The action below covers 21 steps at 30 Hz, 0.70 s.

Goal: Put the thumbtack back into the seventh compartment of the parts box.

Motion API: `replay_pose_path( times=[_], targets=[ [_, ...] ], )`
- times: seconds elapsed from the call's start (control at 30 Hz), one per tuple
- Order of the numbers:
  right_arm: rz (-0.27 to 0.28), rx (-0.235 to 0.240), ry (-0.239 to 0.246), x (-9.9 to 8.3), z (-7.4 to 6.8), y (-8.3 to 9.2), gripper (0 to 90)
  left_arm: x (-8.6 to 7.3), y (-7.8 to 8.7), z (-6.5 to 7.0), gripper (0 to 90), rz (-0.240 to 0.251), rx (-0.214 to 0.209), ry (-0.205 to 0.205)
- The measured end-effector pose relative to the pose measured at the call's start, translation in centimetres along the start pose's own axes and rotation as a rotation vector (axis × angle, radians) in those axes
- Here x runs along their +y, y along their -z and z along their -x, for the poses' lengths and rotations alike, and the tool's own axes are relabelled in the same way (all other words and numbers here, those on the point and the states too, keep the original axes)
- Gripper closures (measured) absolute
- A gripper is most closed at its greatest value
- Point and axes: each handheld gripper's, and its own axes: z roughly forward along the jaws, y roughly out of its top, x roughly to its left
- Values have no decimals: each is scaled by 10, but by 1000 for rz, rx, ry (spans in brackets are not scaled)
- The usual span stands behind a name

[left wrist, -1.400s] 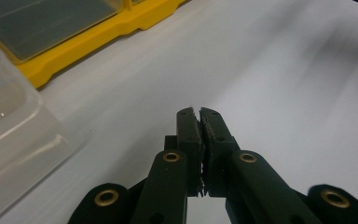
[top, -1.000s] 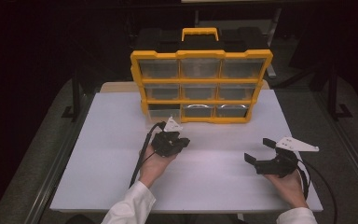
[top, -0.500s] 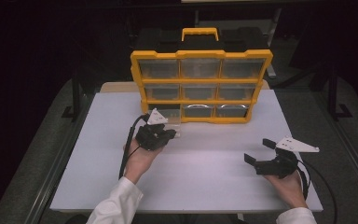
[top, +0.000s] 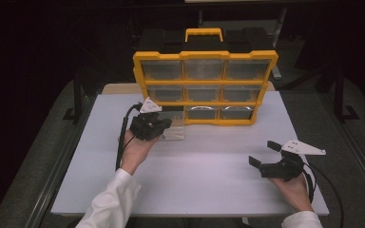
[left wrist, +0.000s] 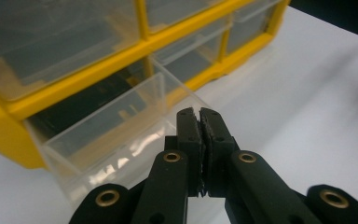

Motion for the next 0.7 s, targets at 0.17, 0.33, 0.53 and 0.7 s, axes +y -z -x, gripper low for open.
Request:
replay_pose_path(
  times=[0.17,0.33,0.53,0.7],
  targets=[
    [1,-1,1,0,-1,1,0,0,-4,-18,879,-6,5,57],
    [-3,1,-2,0,-1,0,0,-1,-10,-35,879,-7,9,89],
    [-1,1,-2,0,-1,0,0,0,-16,-43,880,-20,13,109],
    [-2,3,0,0,-1,0,0,0,-21,-42,878,-25,20,102]
  ],
)
